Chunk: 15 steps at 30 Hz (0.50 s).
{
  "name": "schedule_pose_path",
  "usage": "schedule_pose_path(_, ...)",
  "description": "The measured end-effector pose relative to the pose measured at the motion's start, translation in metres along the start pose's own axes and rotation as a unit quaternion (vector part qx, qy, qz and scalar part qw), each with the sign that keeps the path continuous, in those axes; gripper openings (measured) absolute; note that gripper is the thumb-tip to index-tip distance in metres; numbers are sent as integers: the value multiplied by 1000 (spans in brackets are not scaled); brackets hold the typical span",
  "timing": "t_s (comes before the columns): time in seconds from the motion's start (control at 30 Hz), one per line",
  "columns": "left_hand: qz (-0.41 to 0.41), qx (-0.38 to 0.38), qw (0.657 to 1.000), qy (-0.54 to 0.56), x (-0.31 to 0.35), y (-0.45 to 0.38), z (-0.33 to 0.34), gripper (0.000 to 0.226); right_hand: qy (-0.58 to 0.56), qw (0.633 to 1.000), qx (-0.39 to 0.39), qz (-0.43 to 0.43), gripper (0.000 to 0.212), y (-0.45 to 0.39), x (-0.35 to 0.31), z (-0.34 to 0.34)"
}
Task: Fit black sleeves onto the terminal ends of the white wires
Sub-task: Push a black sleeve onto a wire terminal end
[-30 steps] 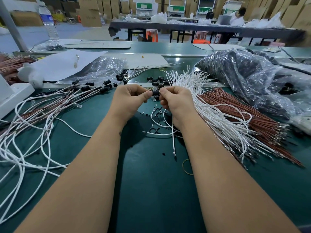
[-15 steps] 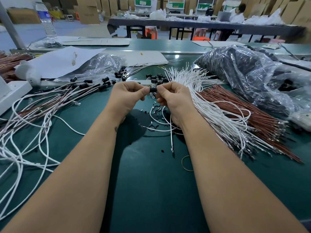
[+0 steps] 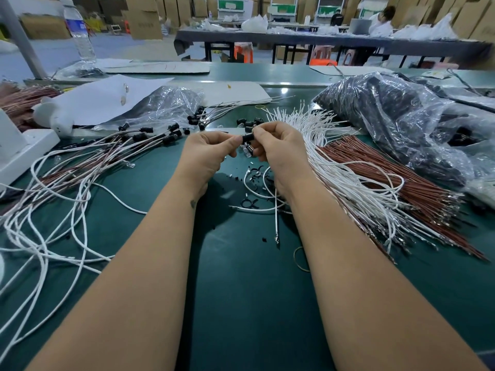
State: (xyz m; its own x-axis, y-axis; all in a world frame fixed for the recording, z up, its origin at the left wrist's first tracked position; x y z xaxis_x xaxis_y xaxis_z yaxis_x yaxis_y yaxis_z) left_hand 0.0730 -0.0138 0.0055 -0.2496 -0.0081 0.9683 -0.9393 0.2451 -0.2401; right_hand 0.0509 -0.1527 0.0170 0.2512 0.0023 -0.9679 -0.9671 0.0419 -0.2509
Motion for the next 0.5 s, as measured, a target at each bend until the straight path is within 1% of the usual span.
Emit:
schedule_pose_path(0.07,-2,3,1000,-12,-1,0,-1,12,-1,1000,13,5,12,0,1,-1)
schedule_pose_path(0.13,-7,13,1000,-15,-3,-1,-4,15,-6,999,41,4,12,0,1,-5)
schedule_pose_path(0.23,-16,24,1000,-9,-6,-2,-6,15,-38,997,69,-3,10,0,1,-10)
schedule_pose_path(0.4,-13,16,1000,-11,-5,-3,-4,17,-97,995,15,13,15,0,1,-6)
schedule_pose_path(0.5,-12,18,1000,-12,-4,-3,-2,16,-99,995,16,26,11,0,0,-7)
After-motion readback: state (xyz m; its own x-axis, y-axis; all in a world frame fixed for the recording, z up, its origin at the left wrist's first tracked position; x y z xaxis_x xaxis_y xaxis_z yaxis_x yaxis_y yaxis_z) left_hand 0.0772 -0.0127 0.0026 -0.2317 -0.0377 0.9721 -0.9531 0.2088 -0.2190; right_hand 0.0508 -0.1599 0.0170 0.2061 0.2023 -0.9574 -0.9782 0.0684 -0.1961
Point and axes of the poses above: each hand's wrist, its own y-axis away from the middle knuckle, its own z-axis out of the palm, x = y × z, the point moved 1 cm from there along -y, towards the middle knuckle, and after that the axes turned 11 degrees about -x, right-handed, at the moved point
